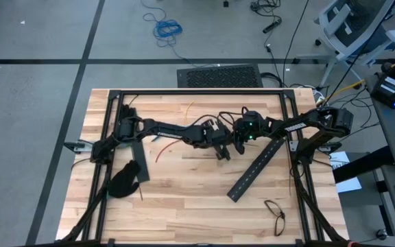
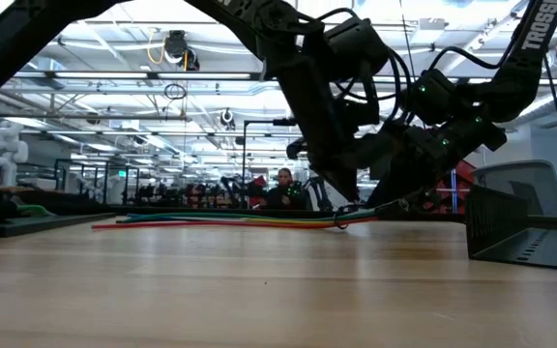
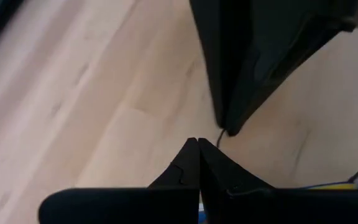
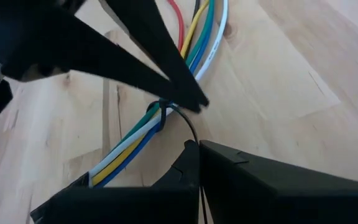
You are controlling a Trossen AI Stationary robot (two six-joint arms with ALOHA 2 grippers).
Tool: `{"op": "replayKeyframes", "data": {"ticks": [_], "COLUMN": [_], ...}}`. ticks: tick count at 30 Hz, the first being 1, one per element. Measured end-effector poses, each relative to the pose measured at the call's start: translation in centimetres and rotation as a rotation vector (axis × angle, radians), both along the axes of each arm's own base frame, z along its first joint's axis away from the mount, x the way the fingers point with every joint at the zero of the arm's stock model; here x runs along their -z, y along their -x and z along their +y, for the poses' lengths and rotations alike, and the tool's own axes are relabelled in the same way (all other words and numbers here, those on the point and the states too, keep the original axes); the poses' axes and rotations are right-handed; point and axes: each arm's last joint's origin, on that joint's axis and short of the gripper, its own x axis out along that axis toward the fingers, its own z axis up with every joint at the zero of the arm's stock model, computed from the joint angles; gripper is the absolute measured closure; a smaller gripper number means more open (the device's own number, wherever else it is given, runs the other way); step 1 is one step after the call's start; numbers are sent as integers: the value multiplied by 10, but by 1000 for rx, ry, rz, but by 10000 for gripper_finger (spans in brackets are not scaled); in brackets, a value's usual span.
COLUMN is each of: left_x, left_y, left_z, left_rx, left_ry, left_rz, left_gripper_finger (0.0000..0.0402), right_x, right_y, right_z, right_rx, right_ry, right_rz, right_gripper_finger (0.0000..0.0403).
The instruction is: Ziptie cables
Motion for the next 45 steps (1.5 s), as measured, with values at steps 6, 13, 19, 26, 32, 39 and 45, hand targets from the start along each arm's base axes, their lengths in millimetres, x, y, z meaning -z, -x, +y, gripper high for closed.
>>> {"op": "replayKeyframes", "data": {"ticks": [6,13,19,26,32,39,45], "left_x": [-7,-47,-52,-40,-25,-16,-15], "left_y": [5,21,23,20,16,13,12], "left_z": [10,23,28,32,33,33,25], "left_rx": [31,-18,35,33,-2,-37,-43], "left_ry": [150,235,412,424,410,439,401], "left_rz": [-5,-61,-79,-63,-44,-44,-37], "left_gripper_finger": [394,324,252,235,285,297,339], "right_x": [-1,-2,-2,-3,-3,-3,-3], "right_y": [0,-1,-2,-2,-2,-2,-2], "right_z": [0,0,-1,-1,-1,-1,-1], "right_rx": [-22,-25,-30,-29,-28,-28,-28], "right_ry": [30,47,60,67,70,71,70], "right_rz": [-8,-17,-26,-29,-36,-36,-36], "right_gripper_finger": [403,403,403,403,403,403,403]}}
